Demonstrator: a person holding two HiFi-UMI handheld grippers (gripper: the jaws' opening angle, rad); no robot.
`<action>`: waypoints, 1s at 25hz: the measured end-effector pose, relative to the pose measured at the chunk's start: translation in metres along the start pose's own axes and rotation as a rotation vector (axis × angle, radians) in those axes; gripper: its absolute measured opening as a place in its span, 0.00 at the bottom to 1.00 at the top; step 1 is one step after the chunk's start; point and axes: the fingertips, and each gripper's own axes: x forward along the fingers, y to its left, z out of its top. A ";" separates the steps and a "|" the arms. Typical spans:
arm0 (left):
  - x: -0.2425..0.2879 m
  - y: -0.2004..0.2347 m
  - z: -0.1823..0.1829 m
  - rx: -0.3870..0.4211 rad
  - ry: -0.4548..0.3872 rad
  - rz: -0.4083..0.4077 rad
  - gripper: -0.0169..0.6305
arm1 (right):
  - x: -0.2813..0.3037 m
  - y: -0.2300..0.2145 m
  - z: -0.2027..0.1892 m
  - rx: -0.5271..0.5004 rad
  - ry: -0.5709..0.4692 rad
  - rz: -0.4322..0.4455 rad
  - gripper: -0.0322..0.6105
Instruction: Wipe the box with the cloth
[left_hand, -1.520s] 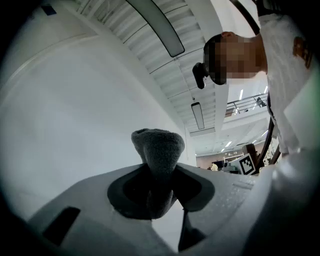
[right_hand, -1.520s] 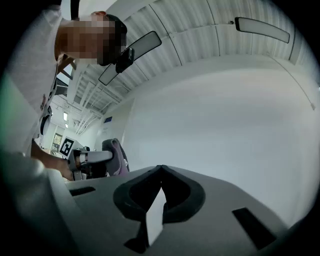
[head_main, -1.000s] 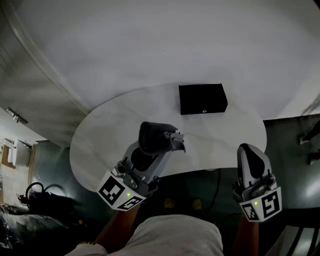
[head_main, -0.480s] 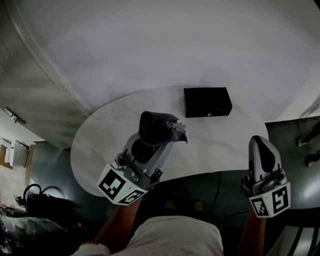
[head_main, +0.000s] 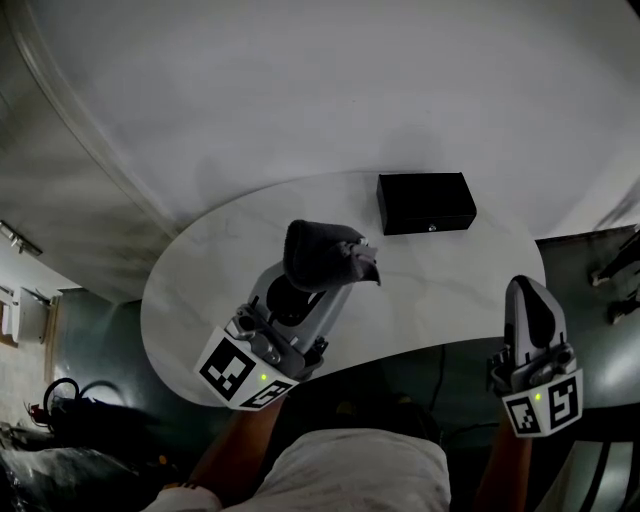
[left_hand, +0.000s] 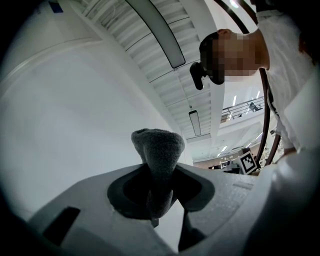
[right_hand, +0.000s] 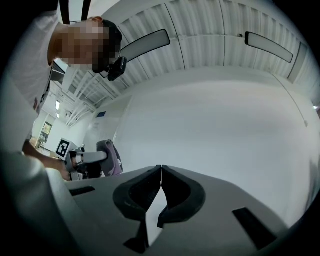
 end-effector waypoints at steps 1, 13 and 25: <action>-0.001 0.000 -0.001 -0.005 -0.001 0.000 0.20 | 0.000 0.001 0.000 -0.003 0.002 0.000 0.07; -0.001 0.001 -0.001 0.005 0.000 0.023 0.20 | 0.005 -0.006 0.004 -0.029 -0.008 0.024 0.07; 0.071 0.027 -0.038 0.048 0.063 0.156 0.20 | 0.060 -0.099 -0.034 0.001 0.040 0.118 0.07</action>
